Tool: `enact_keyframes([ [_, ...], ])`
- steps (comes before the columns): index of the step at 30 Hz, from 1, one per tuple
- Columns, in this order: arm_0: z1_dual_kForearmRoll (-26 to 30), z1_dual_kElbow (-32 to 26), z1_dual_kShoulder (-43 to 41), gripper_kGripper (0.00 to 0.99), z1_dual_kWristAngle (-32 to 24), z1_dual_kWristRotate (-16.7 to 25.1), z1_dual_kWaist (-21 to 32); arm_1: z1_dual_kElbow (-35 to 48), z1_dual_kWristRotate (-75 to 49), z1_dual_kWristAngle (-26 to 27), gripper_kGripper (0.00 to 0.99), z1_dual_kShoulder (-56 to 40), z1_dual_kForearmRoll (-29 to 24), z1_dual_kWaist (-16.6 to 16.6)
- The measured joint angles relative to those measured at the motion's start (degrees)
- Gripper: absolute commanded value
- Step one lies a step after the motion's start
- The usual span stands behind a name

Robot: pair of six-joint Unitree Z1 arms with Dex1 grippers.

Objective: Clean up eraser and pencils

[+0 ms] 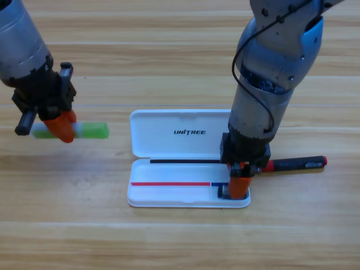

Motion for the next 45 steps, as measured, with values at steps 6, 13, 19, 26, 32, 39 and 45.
enact_keyframes([
  [6,0.4,-1.5,0.0,0.0,0.0,-0.7,0.0,0.0,0.3,0.0,0.982,0.0,0.1,0.0],
  [13,2.2,-4.5,0.0,0.0,0.9,-3.3,-1.5,6.4,0.3,0.0,0.99,-5.3,2.3,0.0],
  [19,3.3,-10.0,0.4,0.0,1.0,-9.0,-7.3,12.7,-5.2,0.2,0.982,-13.1,2.5,-2.6],
  [26,3.4,-15.1,6.3,0.0,0.5,-14.2,-15.1,12.5,-11.4,-0.6,0.95,-11.8,1.3,-9.2],
  [32,3.4,-16.7,13.6,0.0,-2.1,-15.9,-18.4,9.5,-13.6,-0.9,0.92,-6.6,-0.8,-11.7],
  [39,2.8,-17.7,20.2,0.0,-2.9,-16.1,-19.2,7.1,-15.3,-1.3,0.831,-2.2,-1.4,-13.3],
  [45,2.8,-17.9,22.2,0.0,-3.0,-16.1,-19.2,6.7,-16.8,-2.9,0.709,-0.1,-1.5,-14.7],
])
